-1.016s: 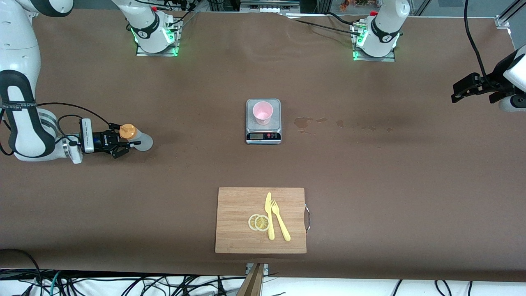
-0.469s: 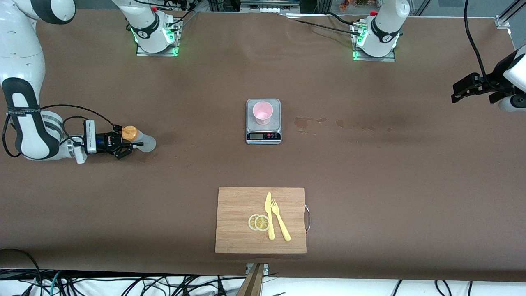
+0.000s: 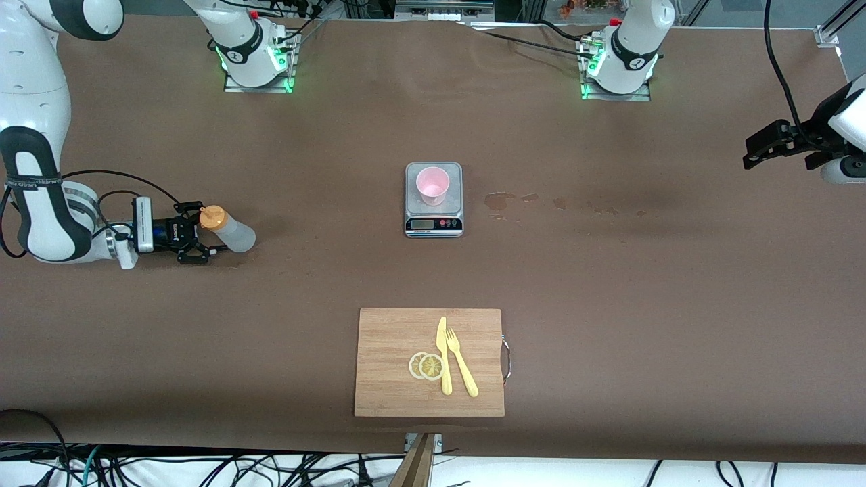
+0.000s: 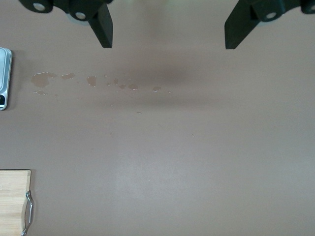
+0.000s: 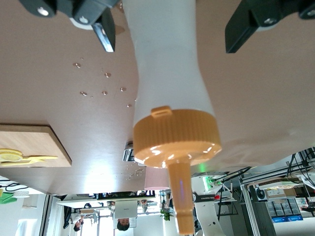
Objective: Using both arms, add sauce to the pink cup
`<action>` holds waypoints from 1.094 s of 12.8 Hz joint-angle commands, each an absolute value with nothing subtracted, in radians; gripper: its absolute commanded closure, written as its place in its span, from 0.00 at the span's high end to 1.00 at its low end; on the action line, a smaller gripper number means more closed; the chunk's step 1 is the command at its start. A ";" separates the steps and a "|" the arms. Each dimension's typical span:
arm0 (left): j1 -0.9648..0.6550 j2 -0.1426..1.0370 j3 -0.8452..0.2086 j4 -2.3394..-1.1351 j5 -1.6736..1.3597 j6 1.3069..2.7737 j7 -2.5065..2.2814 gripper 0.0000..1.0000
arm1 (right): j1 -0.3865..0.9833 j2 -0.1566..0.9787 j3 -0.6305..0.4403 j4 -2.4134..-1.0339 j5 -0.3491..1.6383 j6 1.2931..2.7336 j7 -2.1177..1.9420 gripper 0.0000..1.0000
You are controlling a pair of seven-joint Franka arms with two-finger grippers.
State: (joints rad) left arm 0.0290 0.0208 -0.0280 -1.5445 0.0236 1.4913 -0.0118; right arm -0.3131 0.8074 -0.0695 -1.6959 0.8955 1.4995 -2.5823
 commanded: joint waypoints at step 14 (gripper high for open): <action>0.031 0.031 -0.032 -1.519 0.029 1.473 0.005 1.00 | -0.236 0.187 -0.085 -1.655 0.272 1.480 -1.908 1.00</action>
